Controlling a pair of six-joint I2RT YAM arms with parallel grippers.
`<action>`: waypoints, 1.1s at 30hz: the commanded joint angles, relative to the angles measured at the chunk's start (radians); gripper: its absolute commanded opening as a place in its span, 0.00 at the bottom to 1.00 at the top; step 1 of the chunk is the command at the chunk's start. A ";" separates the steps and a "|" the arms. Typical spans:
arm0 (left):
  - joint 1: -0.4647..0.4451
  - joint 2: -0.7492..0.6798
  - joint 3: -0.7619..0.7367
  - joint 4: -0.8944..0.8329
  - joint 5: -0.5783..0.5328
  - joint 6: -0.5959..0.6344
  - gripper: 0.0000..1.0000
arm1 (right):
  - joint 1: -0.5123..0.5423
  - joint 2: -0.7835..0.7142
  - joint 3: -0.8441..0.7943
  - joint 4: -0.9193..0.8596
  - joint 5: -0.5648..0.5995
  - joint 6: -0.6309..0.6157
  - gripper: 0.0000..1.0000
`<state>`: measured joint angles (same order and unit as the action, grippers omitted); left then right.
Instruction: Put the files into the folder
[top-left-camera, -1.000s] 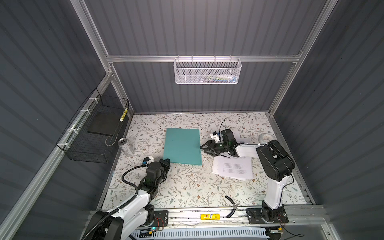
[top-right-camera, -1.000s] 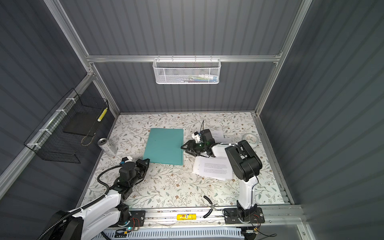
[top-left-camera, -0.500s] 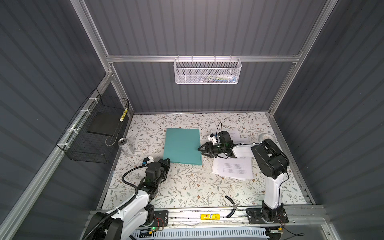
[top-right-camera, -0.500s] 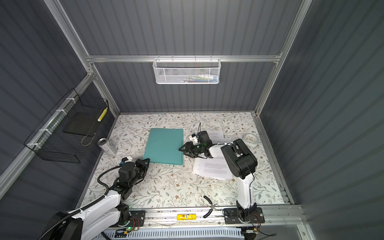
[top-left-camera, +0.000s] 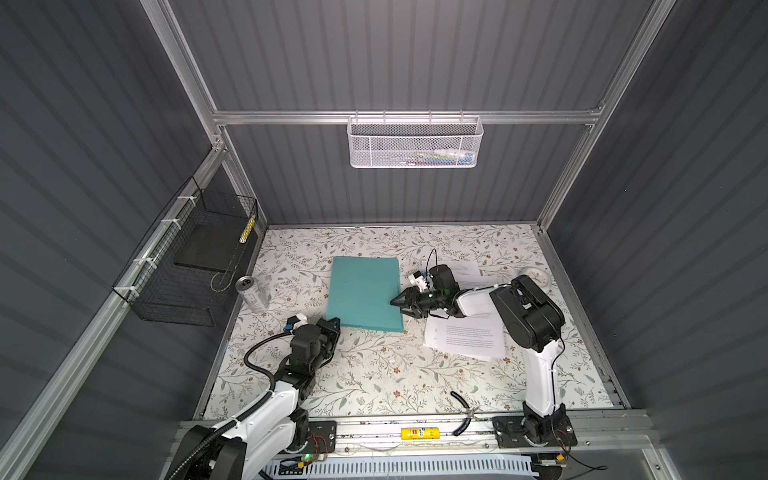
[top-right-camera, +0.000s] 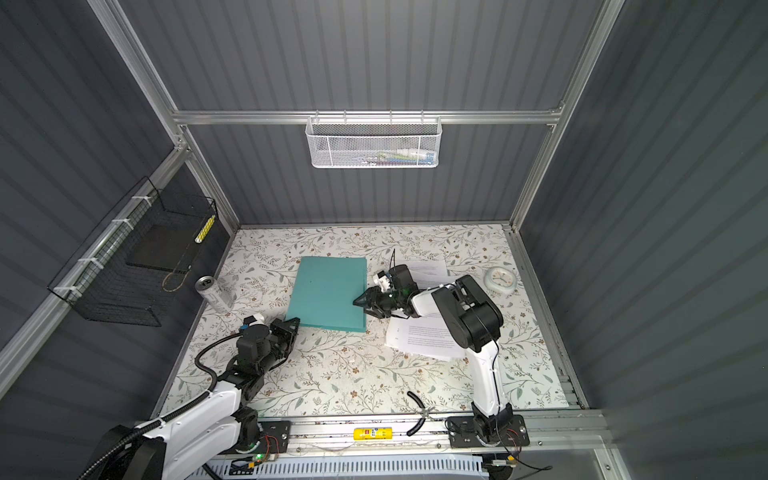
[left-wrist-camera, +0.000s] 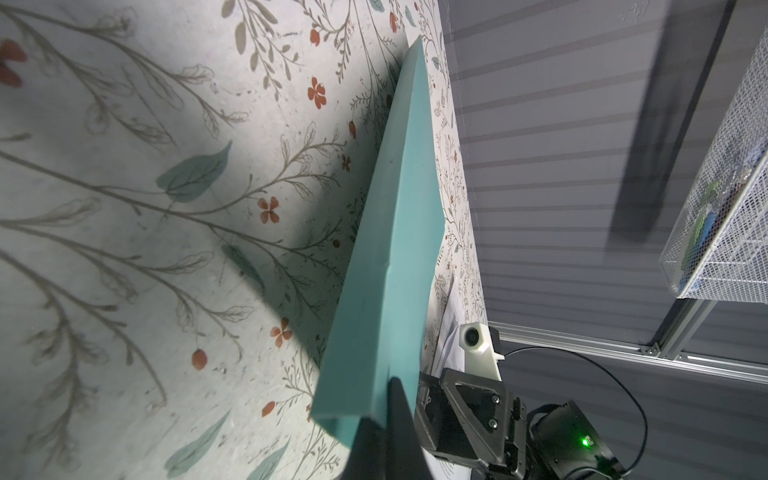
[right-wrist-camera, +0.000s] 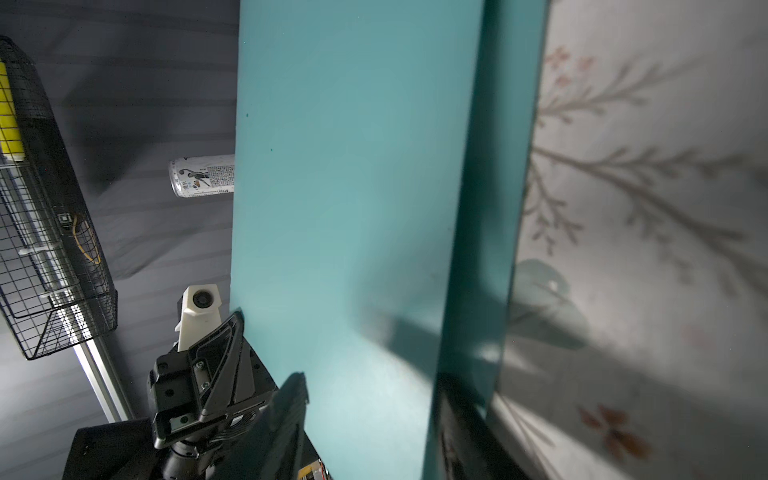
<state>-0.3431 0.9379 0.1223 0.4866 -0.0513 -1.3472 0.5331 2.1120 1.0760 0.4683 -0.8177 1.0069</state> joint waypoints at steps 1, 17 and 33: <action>0.006 -0.005 -0.015 0.004 0.025 0.000 0.00 | 0.007 0.012 0.016 0.103 -0.036 0.056 0.41; -0.004 -0.026 0.520 -0.900 -0.044 0.616 1.00 | 0.021 -0.135 0.030 -0.037 0.014 0.064 0.00; -0.516 -0.031 0.645 -1.003 -0.479 0.915 0.99 | 0.077 -0.245 0.282 -0.557 0.213 -0.002 0.00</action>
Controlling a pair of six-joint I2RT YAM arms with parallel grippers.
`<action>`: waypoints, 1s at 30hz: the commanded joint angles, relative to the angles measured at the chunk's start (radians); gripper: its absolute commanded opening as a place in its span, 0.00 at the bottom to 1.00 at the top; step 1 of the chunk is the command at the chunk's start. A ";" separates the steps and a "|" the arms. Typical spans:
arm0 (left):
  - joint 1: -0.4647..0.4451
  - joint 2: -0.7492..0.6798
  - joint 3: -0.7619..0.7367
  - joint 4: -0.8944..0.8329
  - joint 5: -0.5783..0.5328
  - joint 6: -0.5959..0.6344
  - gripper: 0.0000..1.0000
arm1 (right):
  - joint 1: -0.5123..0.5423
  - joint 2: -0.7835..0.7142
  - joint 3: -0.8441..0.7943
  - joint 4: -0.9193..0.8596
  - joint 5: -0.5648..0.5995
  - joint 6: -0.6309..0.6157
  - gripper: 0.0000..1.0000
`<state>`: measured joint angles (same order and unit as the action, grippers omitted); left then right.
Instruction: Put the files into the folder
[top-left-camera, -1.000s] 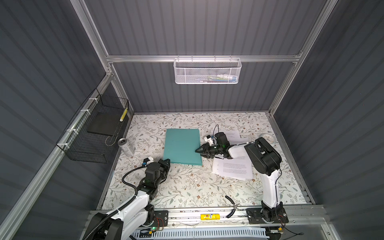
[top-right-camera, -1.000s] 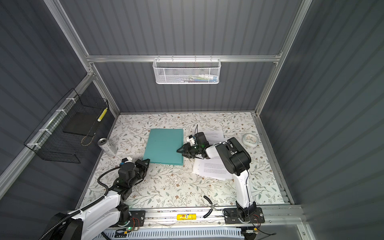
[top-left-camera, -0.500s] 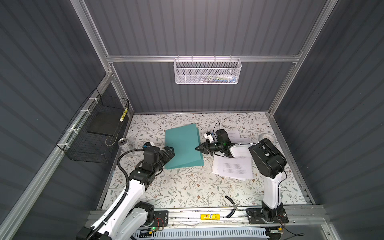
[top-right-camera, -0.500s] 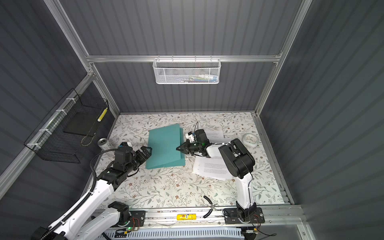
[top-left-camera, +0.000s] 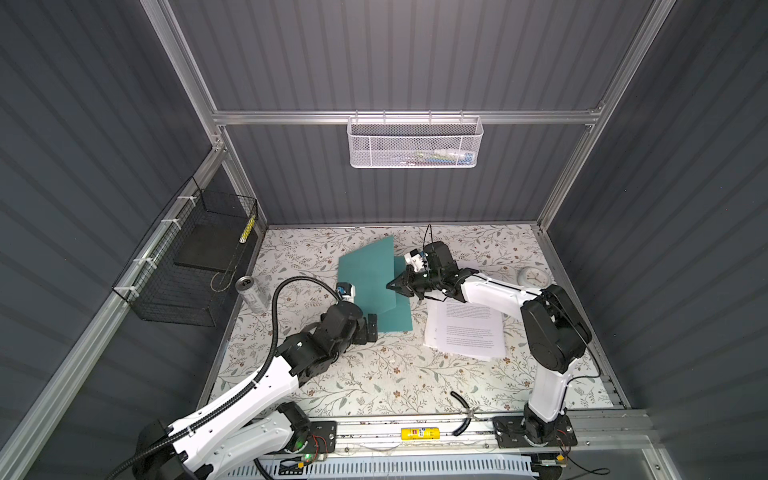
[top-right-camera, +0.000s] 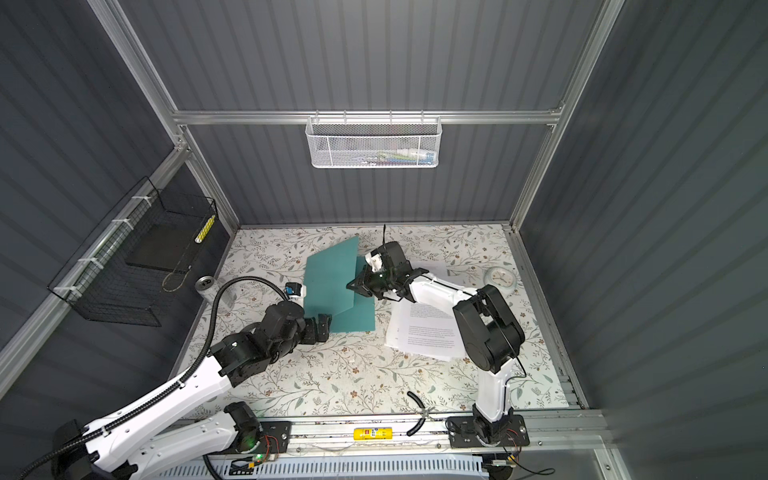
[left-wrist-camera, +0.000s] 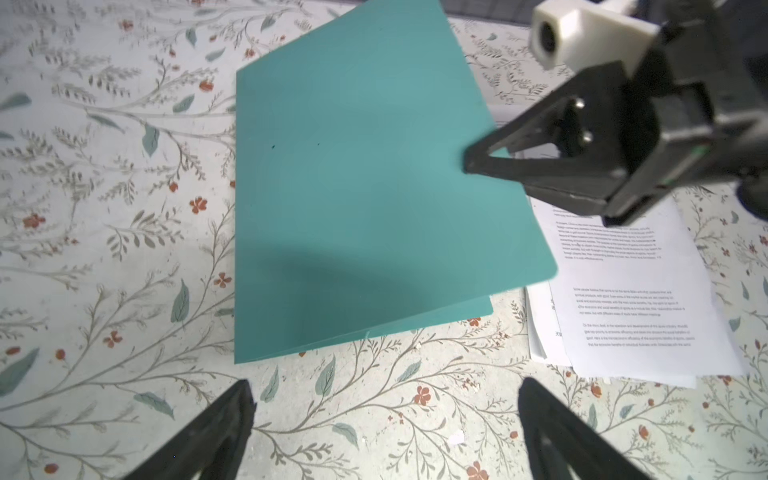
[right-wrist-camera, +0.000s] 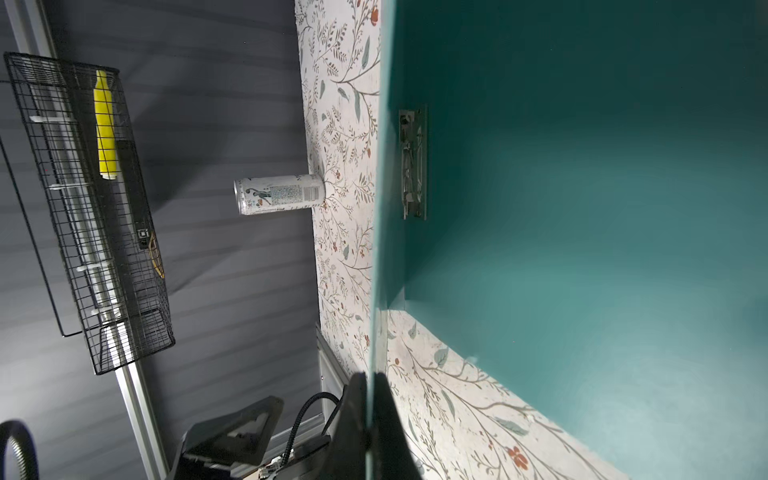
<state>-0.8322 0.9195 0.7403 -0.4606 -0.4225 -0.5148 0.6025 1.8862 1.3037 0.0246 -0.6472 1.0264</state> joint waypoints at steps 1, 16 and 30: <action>-0.051 -0.008 0.030 -0.061 -0.128 0.093 0.99 | 0.011 -0.015 0.073 -0.129 0.047 -0.020 0.00; -0.274 0.271 0.100 0.052 -0.418 0.210 0.94 | 0.052 -0.017 0.191 -0.231 0.039 0.003 0.00; -0.271 0.426 0.144 0.060 -0.515 0.194 0.70 | 0.075 -0.116 0.098 -0.274 0.041 -0.026 0.00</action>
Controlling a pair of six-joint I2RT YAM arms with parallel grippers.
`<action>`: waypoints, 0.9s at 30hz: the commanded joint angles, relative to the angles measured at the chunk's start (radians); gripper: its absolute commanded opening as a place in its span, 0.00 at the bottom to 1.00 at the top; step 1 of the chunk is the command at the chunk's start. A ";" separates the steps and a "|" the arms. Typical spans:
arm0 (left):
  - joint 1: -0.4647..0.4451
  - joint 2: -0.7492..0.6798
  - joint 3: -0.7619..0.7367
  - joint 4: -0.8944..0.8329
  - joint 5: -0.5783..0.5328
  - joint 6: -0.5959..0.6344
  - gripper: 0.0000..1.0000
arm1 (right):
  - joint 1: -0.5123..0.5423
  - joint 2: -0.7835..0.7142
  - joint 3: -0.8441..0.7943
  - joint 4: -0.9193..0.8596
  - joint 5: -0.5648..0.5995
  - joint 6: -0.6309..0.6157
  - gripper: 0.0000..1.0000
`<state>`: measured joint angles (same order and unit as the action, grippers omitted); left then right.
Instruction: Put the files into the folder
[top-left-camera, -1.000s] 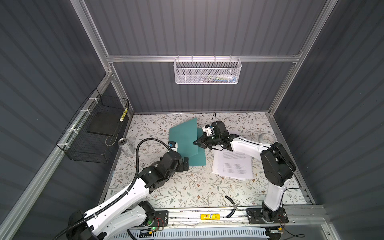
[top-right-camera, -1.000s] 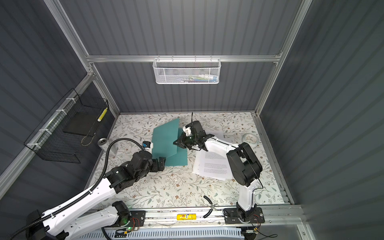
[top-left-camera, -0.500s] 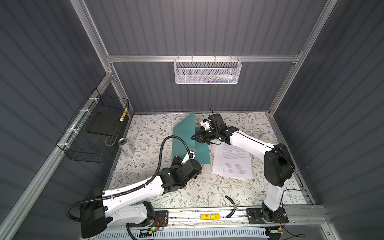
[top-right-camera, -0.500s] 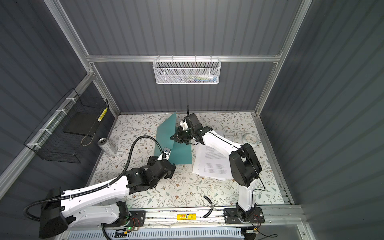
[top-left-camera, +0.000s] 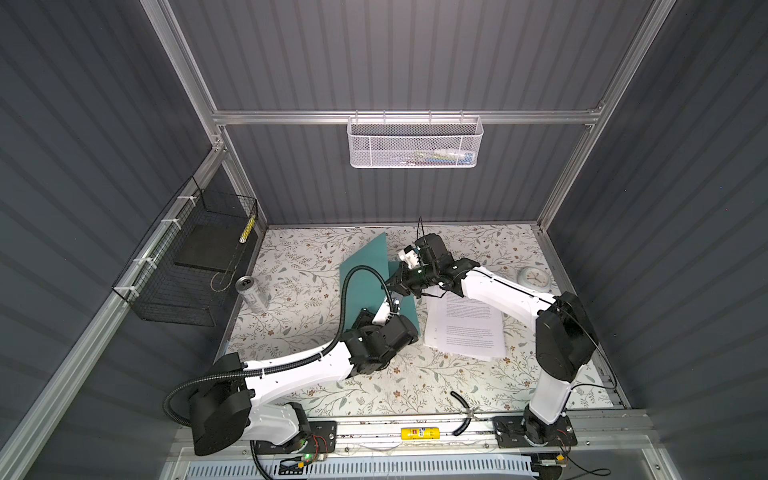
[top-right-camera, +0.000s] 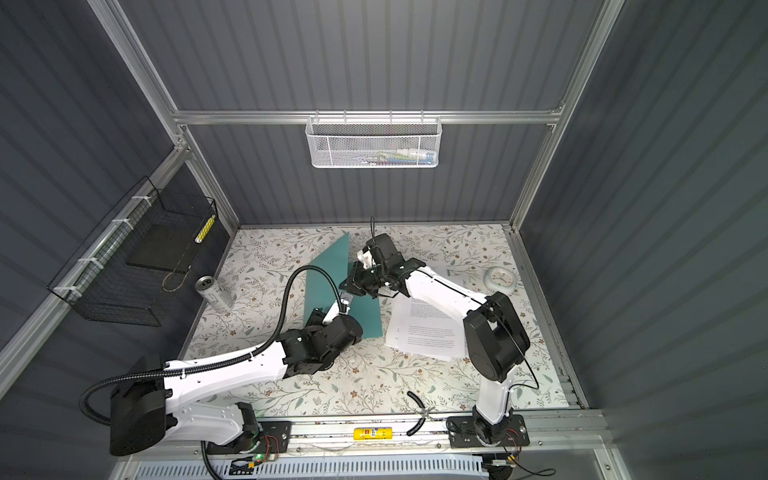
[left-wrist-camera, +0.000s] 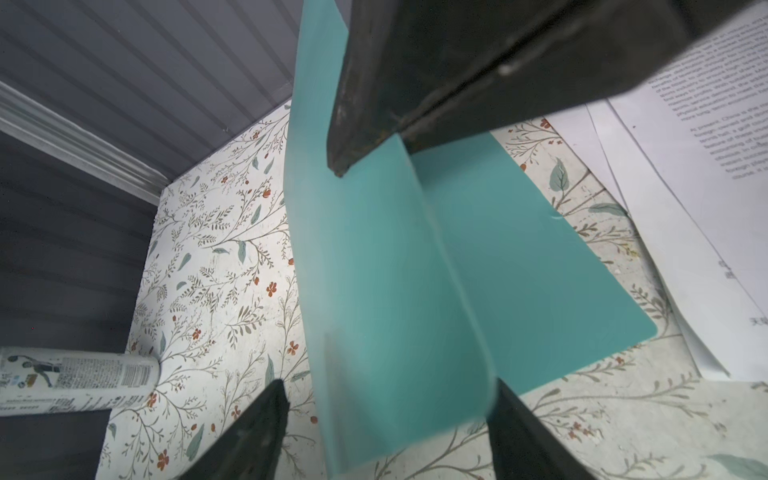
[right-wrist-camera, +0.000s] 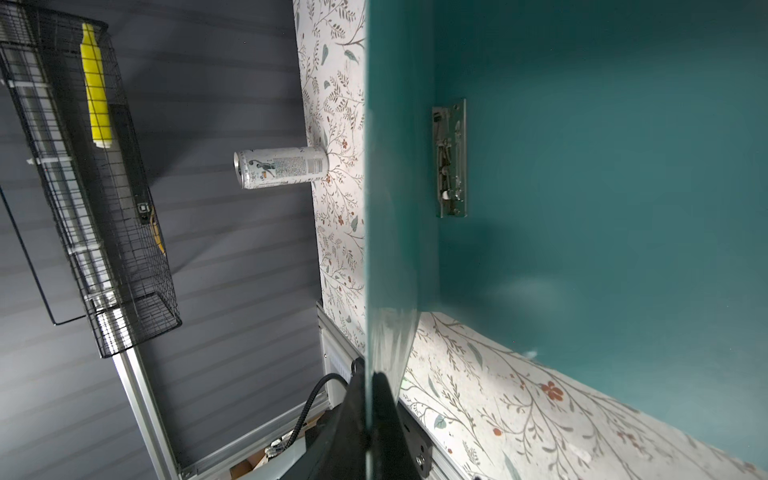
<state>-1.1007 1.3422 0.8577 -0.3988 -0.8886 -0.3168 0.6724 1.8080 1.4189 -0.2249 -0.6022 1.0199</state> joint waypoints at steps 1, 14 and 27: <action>-0.002 0.002 0.028 -0.002 -0.051 -0.006 0.68 | 0.006 -0.047 -0.026 -0.024 -0.003 -0.021 0.00; -0.002 0.002 0.032 -0.013 -0.015 -0.013 0.00 | 0.006 -0.099 -0.085 0.001 -0.036 -0.027 0.00; 0.024 -0.151 -0.018 -0.015 0.102 -0.124 0.00 | -0.108 -0.170 -0.077 0.073 -0.133 -0.090 0.44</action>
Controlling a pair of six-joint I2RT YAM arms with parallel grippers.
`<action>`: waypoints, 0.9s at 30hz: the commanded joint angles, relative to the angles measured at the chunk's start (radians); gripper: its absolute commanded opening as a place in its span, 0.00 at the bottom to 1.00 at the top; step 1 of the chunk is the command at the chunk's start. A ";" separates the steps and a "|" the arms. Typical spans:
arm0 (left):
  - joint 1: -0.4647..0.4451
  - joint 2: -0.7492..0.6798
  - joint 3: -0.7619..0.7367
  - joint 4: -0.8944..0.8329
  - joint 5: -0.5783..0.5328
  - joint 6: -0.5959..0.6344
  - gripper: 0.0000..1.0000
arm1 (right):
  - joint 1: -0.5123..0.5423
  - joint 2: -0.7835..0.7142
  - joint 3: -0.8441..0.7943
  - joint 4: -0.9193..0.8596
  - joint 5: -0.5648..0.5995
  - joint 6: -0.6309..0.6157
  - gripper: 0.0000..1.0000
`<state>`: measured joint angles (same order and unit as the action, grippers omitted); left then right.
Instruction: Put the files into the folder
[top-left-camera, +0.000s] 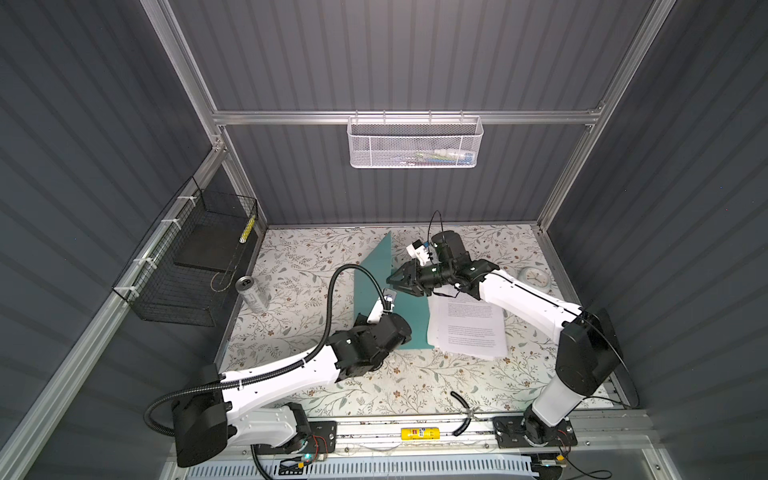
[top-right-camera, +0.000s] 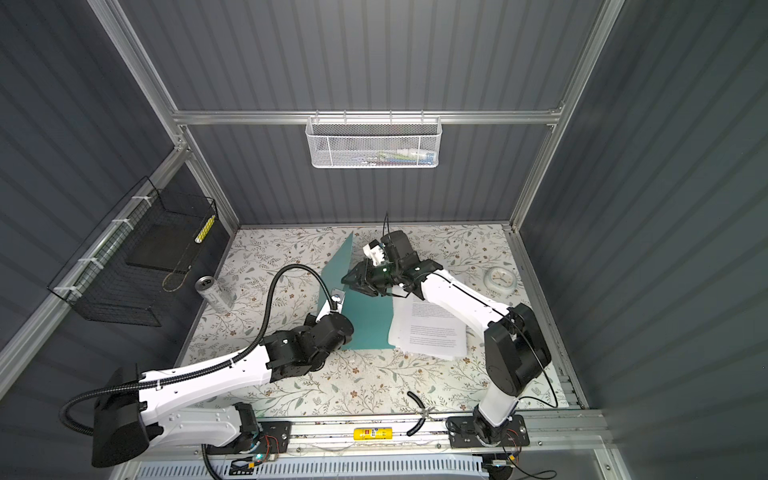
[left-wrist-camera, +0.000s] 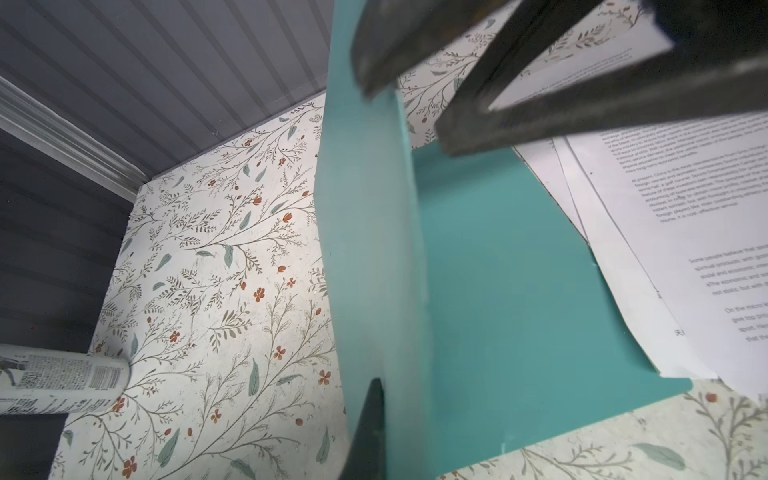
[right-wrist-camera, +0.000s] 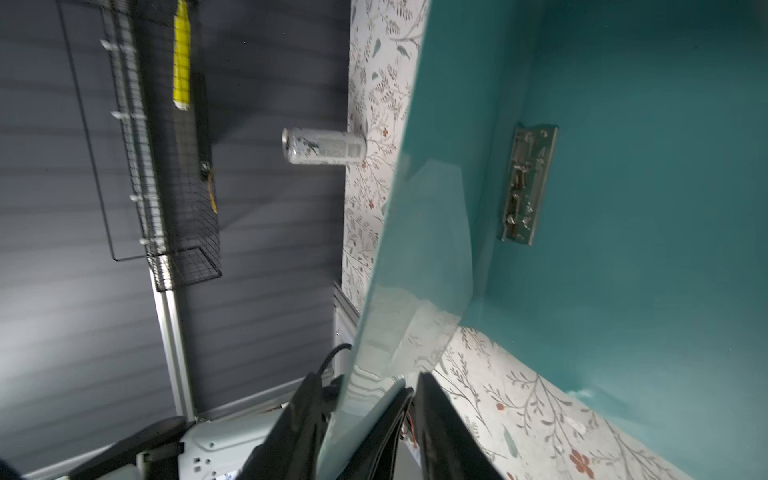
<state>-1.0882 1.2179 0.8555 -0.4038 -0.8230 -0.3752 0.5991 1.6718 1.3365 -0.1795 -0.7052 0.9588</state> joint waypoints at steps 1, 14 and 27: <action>0.015 -0.040 -0.025 -0.003 0.046 -0.079 0.00 | -0.052 -0.043 -0.006 0.033 -0.029 -0.028 0.45; 0.123 -0.279 -0.202 0.047 0.135 -0.246 0.00 | -0.112 0.026 -0.152 0.131 -0.018 -0.023 0.43; 0.187 -0.396 -0.308 0.081 0.118 -0.433 0.09 | -0.029 0.262 -0.125 0.057 0.068 -0.106 0.28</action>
<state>-0.9085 0.8146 0.5541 -0.2840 -0.6922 -0.7334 0.5724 1.9144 1.2034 -0.1028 -0.6659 0.8852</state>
